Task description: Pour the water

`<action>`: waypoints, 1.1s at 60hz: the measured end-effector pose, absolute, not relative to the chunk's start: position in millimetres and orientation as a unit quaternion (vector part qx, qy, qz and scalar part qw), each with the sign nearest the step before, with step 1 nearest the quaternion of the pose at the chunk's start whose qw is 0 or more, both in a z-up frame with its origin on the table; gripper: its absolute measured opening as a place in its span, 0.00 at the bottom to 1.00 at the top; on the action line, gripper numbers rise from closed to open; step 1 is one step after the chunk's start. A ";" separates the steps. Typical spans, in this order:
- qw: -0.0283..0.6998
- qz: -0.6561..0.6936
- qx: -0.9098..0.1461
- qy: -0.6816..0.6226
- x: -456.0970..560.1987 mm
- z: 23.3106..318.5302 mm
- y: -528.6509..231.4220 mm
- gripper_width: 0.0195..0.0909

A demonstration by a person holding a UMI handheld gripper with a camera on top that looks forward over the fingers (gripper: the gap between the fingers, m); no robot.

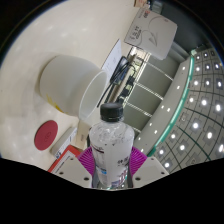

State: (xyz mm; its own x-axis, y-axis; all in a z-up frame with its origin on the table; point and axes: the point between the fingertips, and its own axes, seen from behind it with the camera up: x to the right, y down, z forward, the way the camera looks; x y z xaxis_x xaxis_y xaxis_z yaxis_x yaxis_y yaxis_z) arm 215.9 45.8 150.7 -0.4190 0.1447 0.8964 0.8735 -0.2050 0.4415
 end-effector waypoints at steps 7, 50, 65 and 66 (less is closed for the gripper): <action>0.305 -0.618 -0.466 -0.555 208.7 157.9 43.1 0.29; 0.565 -0.056 -0.821 -0.067 227.2 141.3 22.6 0.30; 0.555 0.010 -0.831 -0.038 234.9 82.0 34.3 0.30; 0.554 0.012 -0.832 -0.036 235.3 78.6 34.4 0.30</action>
State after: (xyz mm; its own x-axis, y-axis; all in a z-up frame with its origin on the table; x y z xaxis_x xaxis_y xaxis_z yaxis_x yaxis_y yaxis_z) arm 235.3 34.4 78.6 0.9971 0.0729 0.0204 0.0469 -0.3834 -0.9224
